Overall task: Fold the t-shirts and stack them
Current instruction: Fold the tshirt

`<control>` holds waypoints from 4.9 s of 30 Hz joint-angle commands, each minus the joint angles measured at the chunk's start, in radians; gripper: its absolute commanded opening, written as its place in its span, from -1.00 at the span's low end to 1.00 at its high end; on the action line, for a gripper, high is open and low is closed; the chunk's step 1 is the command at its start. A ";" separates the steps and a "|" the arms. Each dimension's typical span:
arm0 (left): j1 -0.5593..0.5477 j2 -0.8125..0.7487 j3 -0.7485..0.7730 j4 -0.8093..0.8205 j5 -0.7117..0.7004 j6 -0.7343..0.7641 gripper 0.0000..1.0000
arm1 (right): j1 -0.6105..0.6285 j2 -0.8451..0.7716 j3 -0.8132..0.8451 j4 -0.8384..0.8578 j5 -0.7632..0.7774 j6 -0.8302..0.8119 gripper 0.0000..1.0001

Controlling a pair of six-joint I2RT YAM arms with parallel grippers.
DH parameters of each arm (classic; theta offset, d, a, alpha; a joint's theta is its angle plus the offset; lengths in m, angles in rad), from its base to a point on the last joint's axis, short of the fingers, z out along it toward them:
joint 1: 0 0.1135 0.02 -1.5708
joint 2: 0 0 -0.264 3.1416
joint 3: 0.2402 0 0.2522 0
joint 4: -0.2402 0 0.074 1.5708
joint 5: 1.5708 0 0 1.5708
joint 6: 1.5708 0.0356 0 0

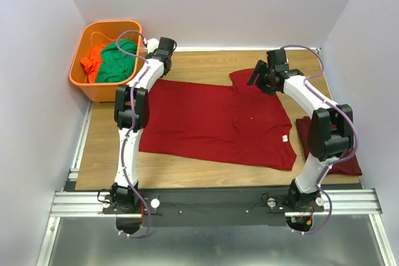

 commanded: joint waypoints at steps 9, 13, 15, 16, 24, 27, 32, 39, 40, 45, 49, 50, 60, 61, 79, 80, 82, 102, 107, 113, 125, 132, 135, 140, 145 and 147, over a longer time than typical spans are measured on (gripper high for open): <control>0.029 0.070 0.028 -0.003 0.065 -0.004 -0.25 | -0.007 -0.005 -0.033 0.035 -0.058 -0.021 0.55; 0.030 0.068 0.014 0.011 0.072 0.004 -0.26 | -0.005 -0.003 -0.042 0.036 -0.054 -0.024 0.55; 0.030 0.065 0.006 0.011 0.070 0.001 -0.28 | -0.005 0.001 -0.043 0.038 -0.054 -0.024 0.55; 0.030 0.065 0.005 0.013 0.070 0.001 -0.29 | -0.005 0.003 -0.042 0.038 -0.054 -0.025 0.55; 0.035 0.075 0.003 0.024 0.085 0.008 -0.47 | -0.007 0.024 -0.014 0.038 -0.058 -0.028 0.55; 0.038 0.082 0.005 0.019 0.101 0.010 -0.57 | -0.011 0.044 -0.004 0.038 -0.069 -0.031 0.55; 0.040 0.082 0.003 0.024 0.107 0.013 -0.69 | -0.024 0.069 0.018 0.038 -0.074 -0.036 0.55; 0.041 0.052 -0.014 0.053 0.124 0.030 -1.00 | -0.066 0.128 0.079 0.038 -0.086 -0.041 0.56; 0.041 0.044 -0.021 0.059 0.127 0.031 -1.00 | -0.073 0.138 0.093 0.038 -0.084 -0.042 0.56; 0.041 0.004 -0.029 0.083 0.138 0.034 -1.00 | -0.114 0.201 0.148 0.038 -0.121 -0.047 0.57; 0.041 -0.024 -0.040 0.100 0.153 0.030 -0.68 | -0.128 0.280 0.248 0.038 -0.120 -0.086 0.61; 0.041 -0.030 -0.043 0.103 0.153 0.030 -0.61 | -0.128 0.299 0.274 0.036 -0.106 -0.096 0.61; 0.041 -0.050 -0.038 0.090 0.141 0.044 -0.46 | -0.149 0.518 0.498 0.029 0.095 -0.176 0.54; 0.041 -0.053 -0.040 0.088 0.138 0.047 -0.46 | -0.151 0.530 0.507 0.025 0.115 -0.177 0.53; 0.043 -0.037 -0.026 0.051 0.079 0.042 -0.45 | -0.134 0.675 0.580 -0.034 0.110 -0.179 0.11; 0.043 -0.036 -0.026 0.050 0.076 0.042 -0.38 | -0.131 0.673 0.575 -0.037 0.126 -0.180 0.10; 0.043 -0.031 -0.020 0.042 0.073 0.042 -0.31 | -0.120 0.673 0.566 -0.045 0.149 -0.180 -0.01; 0.047 0.032 0.012 0.001 0.049 0.024 -0.14 | -0.096 0.592 0.527 -0.074 0.245 -0.173 -0.94; 0.047 0.036 0.002 -0.007 0.041 0.011 -0.16 | -0.094 0.560 0.529 -0.074 0.236 -0.165 -0.95; 0.049 0.058 0.015 -0.013 0.049 0.007 -0.18 | -0.094 0.537 0.529 -0.074 0.207 -0.159 -0.95; 0.052 0.081 0.031 -0.018 0.081 -0.005 -0.37 | -0.096 0.483 0.503 -0.068 0.196 -0.165 -0.96; 0.052 0.044 0.008 0.016 0.118 -0.010 -1.00 | -0.096 0.434 0.490 -0.056 0.182 -0.162 -0.96; 0.052 0.009 -0.033 0.054 0.128 -0.009 -1.00 | -0.096 0.414 0.489 -0.051 0.172 -0.159 -0.97; 0.052 -0.039 -0.081 0.094 0.125 -0.004 -1.00 | -0.094 0.371 0.463 -0.047 0.170 -0.150 -0.97; 0.052 -0.076 -0.106 0.114 0.122 -0.018 -1.00 | -0.096 0.320 0.421 -0.028 0.163 -0.142 -0.97; 0.052 -0.085 -0.115 0.126 0.130 -0.019 -1.00 | -0.096 0.314 0.408 -0.021 0.159 -0.140 -0.97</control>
